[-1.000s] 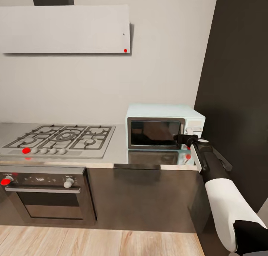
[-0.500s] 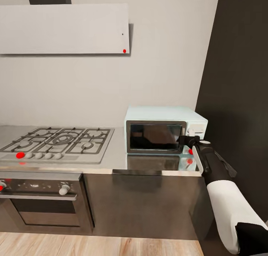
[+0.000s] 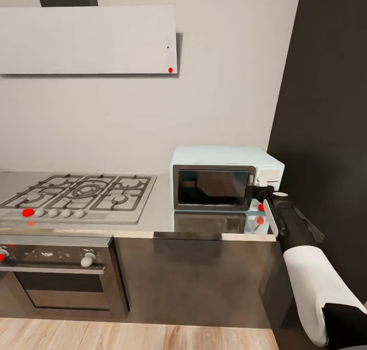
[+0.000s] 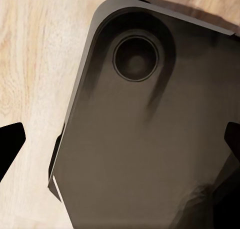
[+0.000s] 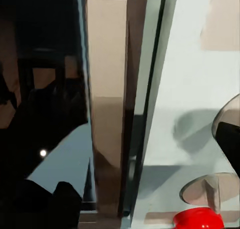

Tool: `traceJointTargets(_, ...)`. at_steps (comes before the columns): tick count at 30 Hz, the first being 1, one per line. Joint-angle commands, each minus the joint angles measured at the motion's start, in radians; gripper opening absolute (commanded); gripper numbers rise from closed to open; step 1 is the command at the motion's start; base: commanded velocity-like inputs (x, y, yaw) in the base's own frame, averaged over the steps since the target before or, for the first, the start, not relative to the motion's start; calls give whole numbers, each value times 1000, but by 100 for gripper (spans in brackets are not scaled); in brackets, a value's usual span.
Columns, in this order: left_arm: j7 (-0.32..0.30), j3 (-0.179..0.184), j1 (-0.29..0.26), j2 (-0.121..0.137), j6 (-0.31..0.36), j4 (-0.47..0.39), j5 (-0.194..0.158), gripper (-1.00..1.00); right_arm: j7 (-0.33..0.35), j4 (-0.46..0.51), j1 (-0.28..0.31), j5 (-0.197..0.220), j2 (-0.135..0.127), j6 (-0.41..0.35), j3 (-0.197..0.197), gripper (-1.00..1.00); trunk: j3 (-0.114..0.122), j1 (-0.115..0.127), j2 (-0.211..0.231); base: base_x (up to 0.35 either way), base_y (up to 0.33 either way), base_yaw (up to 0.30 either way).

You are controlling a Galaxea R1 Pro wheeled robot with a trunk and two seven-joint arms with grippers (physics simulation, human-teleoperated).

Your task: In the kitchen, take the popcorn bag from the countertop, put it into the microwave, and heat it until the popcorn is cooked so the cooked popcorn ends up inside the bag.

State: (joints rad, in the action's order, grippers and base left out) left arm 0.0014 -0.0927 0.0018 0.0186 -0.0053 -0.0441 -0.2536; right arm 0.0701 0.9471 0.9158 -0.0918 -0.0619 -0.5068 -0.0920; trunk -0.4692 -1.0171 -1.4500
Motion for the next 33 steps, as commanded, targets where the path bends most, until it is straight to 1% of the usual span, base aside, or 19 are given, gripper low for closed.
traceJointTargets(1, 0, -7, 0, 0, -1, 0, 0, 100, 8, -2, 12, 20, 1, -1, 1, -100, -1, -8, 0, 0, 0, 0)
traceJointTargets(15, 0, -7, 0, -2, -1, 0, 0, 100, 7, -2, 12, 19, 1, 1, 1, -100, -1, -8, 0, -39, 0, 0)
traceJointTargets(22, 0, -7, 0, -2, -1, -1, 0, 100, 7, -2, 12, 19, 1, 1, 1, -100, -1, -8, 0, -108, 0, 0)
traceJointTargets(26, -1, -8, 0, -2, -1, -1, 0, 100, 7, -2, 12, 18, 1, 1, 1, -100, -1, -8, 0, -221, 0, 0)
traceJointTargets(33, -3, -7, 0, -3, -1, 0, 6, 100, 7, -2, 12, 18, 1, 1, 2, -100, -1, -8, 0, -73, 0, 0)
